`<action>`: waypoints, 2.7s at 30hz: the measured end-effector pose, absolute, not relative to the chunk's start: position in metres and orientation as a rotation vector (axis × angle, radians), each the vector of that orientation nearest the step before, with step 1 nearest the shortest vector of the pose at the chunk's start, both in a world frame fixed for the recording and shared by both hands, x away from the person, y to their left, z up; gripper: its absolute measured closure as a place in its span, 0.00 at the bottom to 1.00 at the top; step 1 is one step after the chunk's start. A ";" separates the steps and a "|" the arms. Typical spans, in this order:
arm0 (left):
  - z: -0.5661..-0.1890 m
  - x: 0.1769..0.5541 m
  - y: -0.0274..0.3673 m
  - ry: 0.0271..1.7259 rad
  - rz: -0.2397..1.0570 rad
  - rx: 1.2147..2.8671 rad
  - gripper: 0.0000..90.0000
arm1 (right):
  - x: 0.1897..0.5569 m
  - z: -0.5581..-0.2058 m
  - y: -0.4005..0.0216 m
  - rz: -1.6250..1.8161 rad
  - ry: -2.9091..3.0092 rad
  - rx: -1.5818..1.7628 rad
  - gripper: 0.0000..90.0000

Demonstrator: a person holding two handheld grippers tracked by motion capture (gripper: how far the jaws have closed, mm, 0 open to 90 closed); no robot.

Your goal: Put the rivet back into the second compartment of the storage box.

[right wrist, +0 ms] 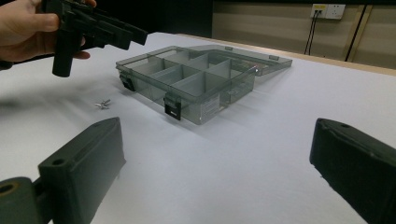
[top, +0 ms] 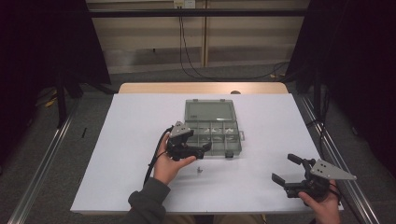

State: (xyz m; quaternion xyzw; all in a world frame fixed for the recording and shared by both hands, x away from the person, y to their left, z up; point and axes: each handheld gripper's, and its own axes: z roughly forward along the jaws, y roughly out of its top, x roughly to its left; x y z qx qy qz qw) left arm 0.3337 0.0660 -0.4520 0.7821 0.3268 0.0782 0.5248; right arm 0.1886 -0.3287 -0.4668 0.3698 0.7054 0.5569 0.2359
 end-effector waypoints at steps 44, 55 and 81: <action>-0.468 0.288 0.099 0.734 0.171 1.939 0.30 | 0.190 -0.467 -0.326 1.517 1.947 1.004 0.03; -0.477 0.288 0.094 0.744 0.155 2.029 0.62 | 0.189 -0.467 -0.327 1.517 1.947 1.005 0.03; -0.486 0.291 0.082 0.781 0.110 2.106 0.80 | 0.190 -0.467 -0.325 1.508 1.957 1.002 0.03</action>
